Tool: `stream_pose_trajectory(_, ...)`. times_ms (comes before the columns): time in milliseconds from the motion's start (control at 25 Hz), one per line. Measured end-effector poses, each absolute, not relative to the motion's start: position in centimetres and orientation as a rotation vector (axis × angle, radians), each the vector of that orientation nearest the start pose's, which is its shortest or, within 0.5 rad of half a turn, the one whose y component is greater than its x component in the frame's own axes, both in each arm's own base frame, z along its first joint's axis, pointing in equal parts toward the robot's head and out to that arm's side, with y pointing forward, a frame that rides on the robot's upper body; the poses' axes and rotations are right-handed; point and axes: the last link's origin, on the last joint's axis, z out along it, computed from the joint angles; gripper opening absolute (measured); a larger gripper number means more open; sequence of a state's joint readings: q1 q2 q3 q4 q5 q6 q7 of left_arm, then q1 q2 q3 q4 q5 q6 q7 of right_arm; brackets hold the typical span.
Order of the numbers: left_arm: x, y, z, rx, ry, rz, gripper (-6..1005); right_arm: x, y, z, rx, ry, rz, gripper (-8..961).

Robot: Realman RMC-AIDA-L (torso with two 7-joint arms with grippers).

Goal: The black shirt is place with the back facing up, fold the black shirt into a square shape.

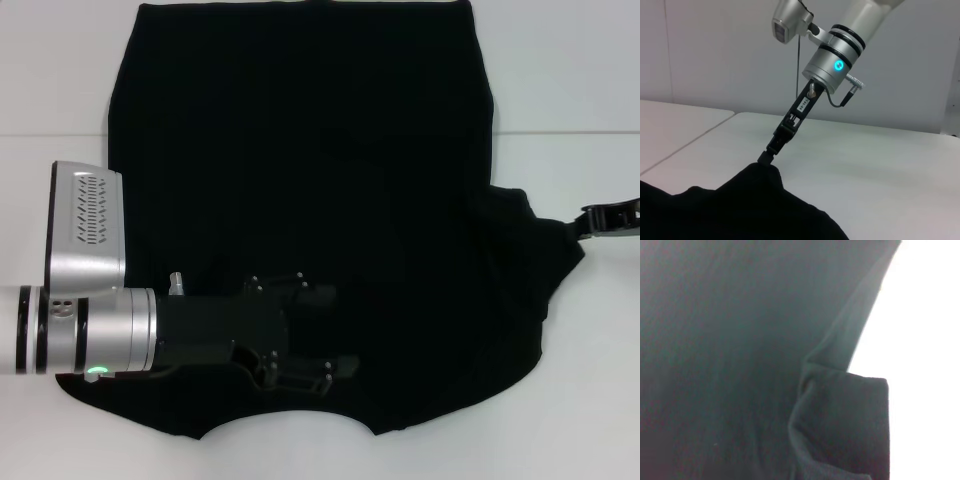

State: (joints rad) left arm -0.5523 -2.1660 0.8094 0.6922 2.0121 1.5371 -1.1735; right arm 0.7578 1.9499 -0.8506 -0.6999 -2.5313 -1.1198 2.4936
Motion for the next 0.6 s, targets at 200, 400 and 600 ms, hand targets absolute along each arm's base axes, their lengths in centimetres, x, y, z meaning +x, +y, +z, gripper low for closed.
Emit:
stream_pose_trajectory(200, -22.9, 32.1, -4.6, -2.874, -0.251, -0.662, 872, 29.1, 43.0, 5.6, -2.047, 1.435, 0.03, -1)
stream_pose_trajectory(400, -23.0, 32.1, -4.6, -2.873, -0.253, -0.661, 872, 30.1, 42.5, 5.8, -2.01, 1.461, 0.041, -1)
stream_pose_trajectory(600, -23.0, 32.0, -4.7, -2.877, -0.254, -0.654, 873, 31.2, 41.6, 5.7, -1.984, 1.517, 0.058, -1)
